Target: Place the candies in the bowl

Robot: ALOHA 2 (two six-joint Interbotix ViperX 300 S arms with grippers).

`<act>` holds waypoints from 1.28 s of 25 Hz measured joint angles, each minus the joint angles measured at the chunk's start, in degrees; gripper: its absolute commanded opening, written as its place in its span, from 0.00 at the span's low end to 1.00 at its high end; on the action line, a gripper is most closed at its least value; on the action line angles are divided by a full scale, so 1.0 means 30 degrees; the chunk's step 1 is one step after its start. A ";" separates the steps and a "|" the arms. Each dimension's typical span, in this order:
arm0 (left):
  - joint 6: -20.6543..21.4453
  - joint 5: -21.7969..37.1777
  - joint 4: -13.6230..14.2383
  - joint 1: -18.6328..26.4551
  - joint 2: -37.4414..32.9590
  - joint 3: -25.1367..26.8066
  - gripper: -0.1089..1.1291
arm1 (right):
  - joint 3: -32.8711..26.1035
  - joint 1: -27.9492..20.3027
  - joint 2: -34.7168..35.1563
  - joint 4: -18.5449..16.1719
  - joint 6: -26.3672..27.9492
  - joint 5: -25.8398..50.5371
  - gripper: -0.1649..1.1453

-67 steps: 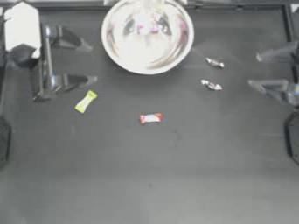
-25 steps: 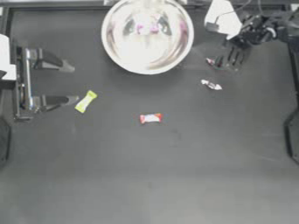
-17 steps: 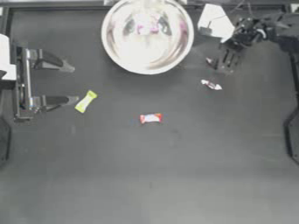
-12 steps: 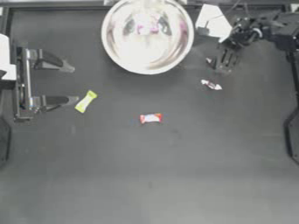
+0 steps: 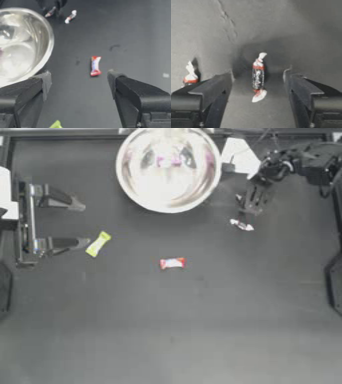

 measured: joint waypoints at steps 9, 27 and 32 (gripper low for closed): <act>-0.0029 0.0000 -0.0029 0.0000 0.0000 0.0000 0.88 | -0.0176 -0.0029 0.0498 0.0264 -0.0117 0.0088 0.49; -0.0029 0.0000 -0.0176 0.0000 0.0000 0.0117 0.88 | -0.0820 0.0293 -0.3750 0.1289 -0.0527 0.0527 0.43; 0.0000 -0.0264 -0.0176 0.0000 0.0000 0.0293 0.88 | -0.1758 0.0586 -0.4395 0.2725 -0.1406 -0.1113 0.43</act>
